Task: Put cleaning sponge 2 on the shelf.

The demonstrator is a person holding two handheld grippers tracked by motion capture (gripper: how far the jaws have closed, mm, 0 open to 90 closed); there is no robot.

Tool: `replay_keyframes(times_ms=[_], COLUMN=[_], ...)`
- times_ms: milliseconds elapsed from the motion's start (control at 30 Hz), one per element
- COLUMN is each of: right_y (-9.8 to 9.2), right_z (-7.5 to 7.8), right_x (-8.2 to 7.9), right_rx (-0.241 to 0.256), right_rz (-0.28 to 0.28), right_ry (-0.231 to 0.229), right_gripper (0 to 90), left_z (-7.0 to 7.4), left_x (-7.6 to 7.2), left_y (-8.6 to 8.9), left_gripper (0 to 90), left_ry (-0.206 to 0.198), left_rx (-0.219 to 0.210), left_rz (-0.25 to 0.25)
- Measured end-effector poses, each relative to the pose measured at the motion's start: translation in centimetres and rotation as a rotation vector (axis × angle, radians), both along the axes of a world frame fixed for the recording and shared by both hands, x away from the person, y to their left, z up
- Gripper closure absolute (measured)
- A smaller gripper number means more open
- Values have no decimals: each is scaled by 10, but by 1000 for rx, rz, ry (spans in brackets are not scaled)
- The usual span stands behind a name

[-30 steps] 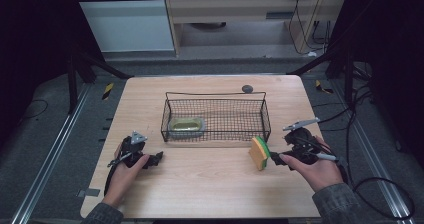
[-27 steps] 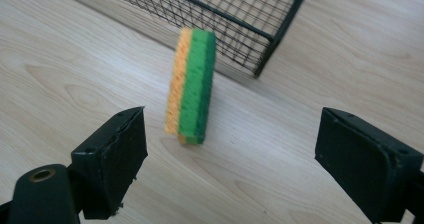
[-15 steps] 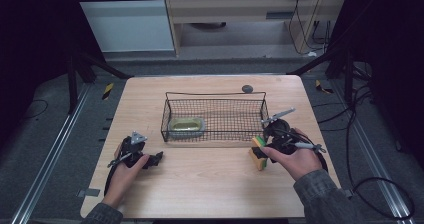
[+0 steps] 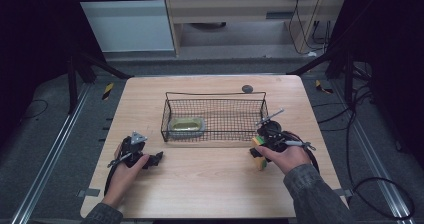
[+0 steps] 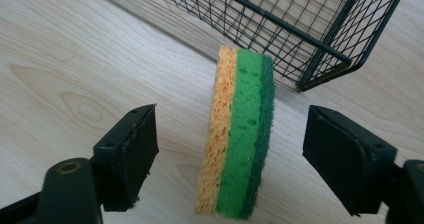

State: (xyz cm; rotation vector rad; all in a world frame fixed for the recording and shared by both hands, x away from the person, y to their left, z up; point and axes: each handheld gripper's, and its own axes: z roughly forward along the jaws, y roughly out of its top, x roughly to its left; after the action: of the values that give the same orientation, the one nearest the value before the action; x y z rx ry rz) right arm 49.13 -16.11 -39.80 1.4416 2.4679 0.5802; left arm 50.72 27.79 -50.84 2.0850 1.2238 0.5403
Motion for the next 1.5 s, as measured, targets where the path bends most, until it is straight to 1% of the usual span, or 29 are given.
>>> replay_keyframes(times_ms=[100,200,233,333,400,467,500,667,800,967,1067,1233,1300,1367,1500], right_y=[1,4,4,4,2,-1,-3,-15,-18,-23,-30,-48,-54,-60,-67], right_z=[-8,-14,-16,-17,-15,-13,-13,-6,-4,1,7,20,24,29,33], right_x=[5,9,10,10,9,7,6,2,2,2,3,8,10,14,16], right_rx=[-3,-22,-28,-27,-22,-21,-24,4,18,8,-3,-13,-20,-21,-29], right_rz=[-8,-5,-2,13,33,37,37,24,15,26,6,-17,-24,-34,-33], right_ry=[27,34,36,39,38,35,25,3,-10,-27,-50,-103,-114,-120,-124], right_gripper=[284,360,401,599,635,640,641,640,640,640,639,639,640,640,641], left_z=[0,0,0,0,0,0,0,0,0,0,0,0,0,0,0], left_x=[0,0,0,0,0,0,0,0,0,0,0,0,0,0,0], left_y=[0,0,0,0,0,0,0,0,0,0,0,0,0,0,0], left_gripper=[0,0,0,0,0,0,0,0,0,0,0,0,0,0,0], left_ry=[0,1,1,0,0,1,0,1,1,1,0,1,0,0,1], left_rx=[0,-1,-1,0,0,-1,0,-1,-1,-1,0,-1,0,0,-1], left_rz=[0,0,0,-1,0,0,0,1,0,0,-1,0,-1,-1,0])
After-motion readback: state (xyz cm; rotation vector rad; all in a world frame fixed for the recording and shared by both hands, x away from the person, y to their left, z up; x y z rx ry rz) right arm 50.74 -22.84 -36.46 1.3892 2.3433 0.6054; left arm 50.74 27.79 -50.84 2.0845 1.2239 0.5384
